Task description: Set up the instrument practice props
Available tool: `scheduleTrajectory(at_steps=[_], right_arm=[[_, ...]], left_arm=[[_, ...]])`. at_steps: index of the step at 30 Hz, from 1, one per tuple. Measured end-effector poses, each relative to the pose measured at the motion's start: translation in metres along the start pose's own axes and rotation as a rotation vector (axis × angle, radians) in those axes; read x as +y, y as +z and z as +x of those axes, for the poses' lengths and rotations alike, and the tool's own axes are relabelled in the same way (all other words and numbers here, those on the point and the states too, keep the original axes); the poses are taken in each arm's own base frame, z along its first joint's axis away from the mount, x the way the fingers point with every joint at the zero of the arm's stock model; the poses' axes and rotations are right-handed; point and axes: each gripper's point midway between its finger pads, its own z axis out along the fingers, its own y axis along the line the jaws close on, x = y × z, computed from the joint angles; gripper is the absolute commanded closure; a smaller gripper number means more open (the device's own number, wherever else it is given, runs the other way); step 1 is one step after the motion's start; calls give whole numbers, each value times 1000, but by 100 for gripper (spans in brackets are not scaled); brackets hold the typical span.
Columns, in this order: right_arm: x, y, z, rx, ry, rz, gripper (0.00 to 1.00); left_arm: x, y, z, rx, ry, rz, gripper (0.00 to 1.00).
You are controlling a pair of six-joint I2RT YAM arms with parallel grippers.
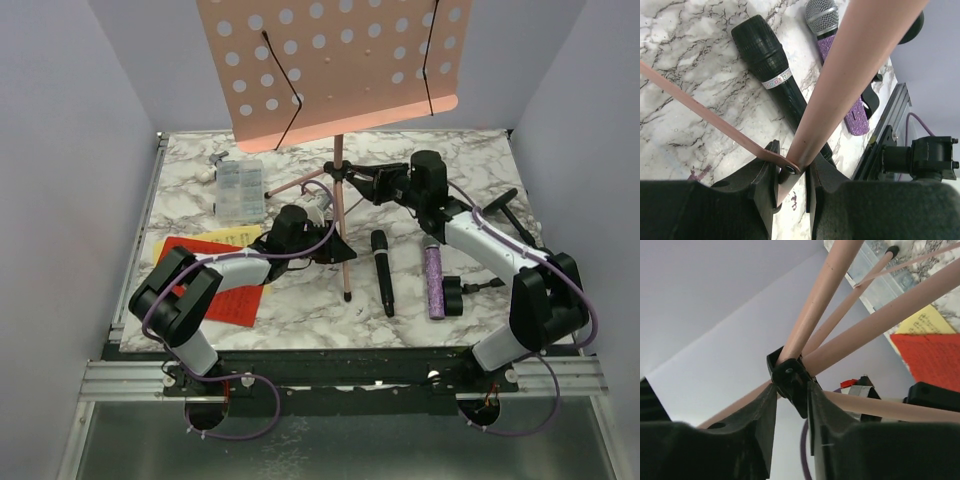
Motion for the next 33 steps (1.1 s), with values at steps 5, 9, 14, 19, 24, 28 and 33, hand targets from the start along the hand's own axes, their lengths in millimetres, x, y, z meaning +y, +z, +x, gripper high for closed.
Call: scheduleTrajectory(at_steps=[5, 9, 14, 19, 24, 28, 33], right_arm=[[25, -10, 5, -26, 97, -52, 0], [89, -63, 40, 48, 57, -277, 0], [100, -135, 67, 70, -155, -479, 0], [24, -155, 49, 7, -382, -494, 0], [-94, -165, 11, -77, -685, -491, 0], [-97, -155, 1, -156, -1040, -400, 0], [-52, -135, 0, -203, -1343, -344, 0]], left_arm=[[-1, -1, -2, -10, 6, -3, 100], [-1, -1, -1, -7, 6, -5, 100], [-2, -2, 1, 0, 5, -8, 100], [-2, -2, 2, 3, 6, -10, 100], [-2, -2, 2, 4, 5, -12, 100], [-1, -2, 2, 12, 3, -18, 98], [-1, -3, 1, 22, 6, -33, 95]])
